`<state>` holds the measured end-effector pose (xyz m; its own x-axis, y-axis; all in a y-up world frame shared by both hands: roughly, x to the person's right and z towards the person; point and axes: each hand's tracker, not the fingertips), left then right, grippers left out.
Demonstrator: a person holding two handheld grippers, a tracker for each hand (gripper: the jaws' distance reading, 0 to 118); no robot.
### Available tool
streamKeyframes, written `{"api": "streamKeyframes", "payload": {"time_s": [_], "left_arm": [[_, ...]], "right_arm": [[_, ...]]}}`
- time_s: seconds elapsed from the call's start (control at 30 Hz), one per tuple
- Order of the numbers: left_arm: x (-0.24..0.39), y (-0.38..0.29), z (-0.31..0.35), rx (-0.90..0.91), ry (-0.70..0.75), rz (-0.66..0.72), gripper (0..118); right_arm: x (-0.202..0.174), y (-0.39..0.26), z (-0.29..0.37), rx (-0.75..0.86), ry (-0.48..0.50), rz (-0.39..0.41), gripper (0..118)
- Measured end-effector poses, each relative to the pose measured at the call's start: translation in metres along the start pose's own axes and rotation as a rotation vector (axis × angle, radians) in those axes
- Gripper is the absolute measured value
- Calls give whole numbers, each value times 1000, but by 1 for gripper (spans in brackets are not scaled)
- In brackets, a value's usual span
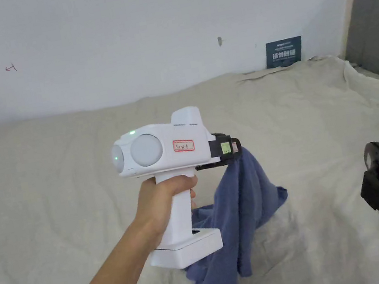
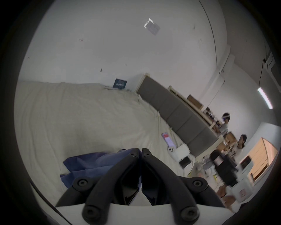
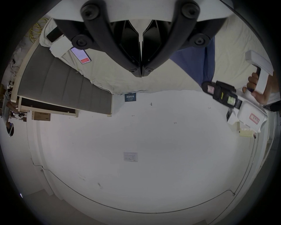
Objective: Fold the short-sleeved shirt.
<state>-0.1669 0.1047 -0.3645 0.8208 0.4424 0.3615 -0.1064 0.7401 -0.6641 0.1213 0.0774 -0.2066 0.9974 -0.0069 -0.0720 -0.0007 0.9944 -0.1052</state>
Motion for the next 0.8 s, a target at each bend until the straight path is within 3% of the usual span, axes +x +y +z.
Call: {"api": "streamKeyframes", "payload": {"time_s": [0.5,0.63,0.8], "left_arm": [[-26,-94,-120,-425,306,-281,0],[-34,-129,-141,-548,326,-288,0],[-39,-153,-152,-578,343,-258,0]], "right_arm": [[13,-13,-3,-37,-33,-12,0],[11,-13,-3,-48,-34,-16,0],[17,-16,-1,-56,-37,-19,0]]}}
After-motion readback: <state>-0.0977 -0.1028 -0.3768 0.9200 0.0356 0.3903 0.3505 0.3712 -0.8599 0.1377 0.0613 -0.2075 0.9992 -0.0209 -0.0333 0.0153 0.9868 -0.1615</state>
